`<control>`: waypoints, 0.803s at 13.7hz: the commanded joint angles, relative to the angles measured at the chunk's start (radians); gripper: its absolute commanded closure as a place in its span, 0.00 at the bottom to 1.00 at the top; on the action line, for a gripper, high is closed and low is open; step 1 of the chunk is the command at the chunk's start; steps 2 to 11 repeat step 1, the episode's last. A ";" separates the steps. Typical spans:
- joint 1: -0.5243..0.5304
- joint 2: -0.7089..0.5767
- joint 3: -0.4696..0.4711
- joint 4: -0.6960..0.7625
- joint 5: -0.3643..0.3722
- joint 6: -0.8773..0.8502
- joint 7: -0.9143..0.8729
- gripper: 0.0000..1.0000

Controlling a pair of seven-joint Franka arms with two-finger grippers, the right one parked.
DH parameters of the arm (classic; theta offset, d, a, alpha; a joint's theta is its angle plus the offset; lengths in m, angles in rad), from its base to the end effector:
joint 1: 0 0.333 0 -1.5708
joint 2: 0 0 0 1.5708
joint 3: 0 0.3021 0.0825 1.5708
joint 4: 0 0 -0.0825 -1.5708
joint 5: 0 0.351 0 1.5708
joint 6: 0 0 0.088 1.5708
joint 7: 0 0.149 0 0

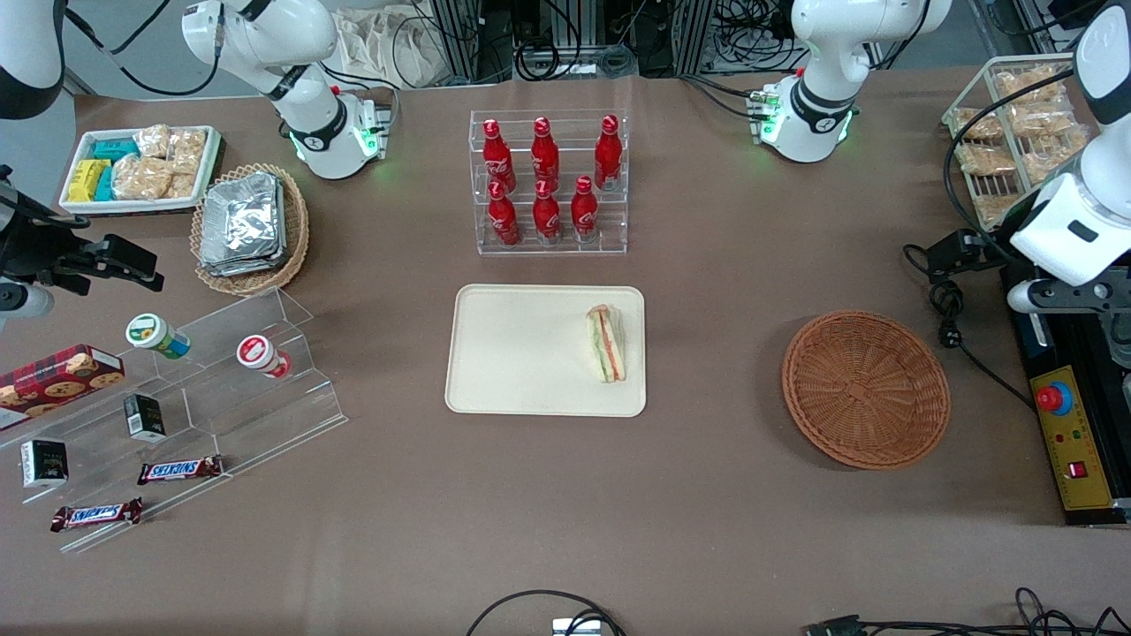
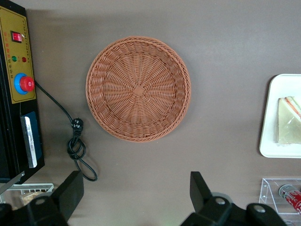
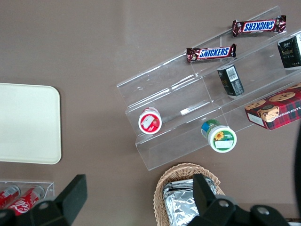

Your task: Place sandwich from basket to tray

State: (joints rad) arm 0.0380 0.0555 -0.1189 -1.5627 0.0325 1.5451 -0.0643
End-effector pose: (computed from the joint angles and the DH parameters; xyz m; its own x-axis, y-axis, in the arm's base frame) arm 0.5292 -0.0365 0.5411 0.9974 -0.0159 -0.0708 -0.0181 -0.9994 -0.0305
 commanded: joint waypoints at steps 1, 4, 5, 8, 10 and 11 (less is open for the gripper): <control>-0.023 -0.008 0.022 0.006 -0.010 -0.003 -0.023 0.00; -0.023 -0.008 0.022 0.006 -0.010 -0.003 -0.023 0.00; -0.023 -0.008 0.022 0.006 -0.010 -0.003 -0.023 0.00; -0.023 -0.008 0.022 0.006 -0.010 -0.003 -0.023 0.00; -0.023 -0.008 0.022 0.006 -0.010 -0.003 -0.023 0.00; -0.023 -0.008 0.022 0.006 -0.010 -0.003 -0.023 0.00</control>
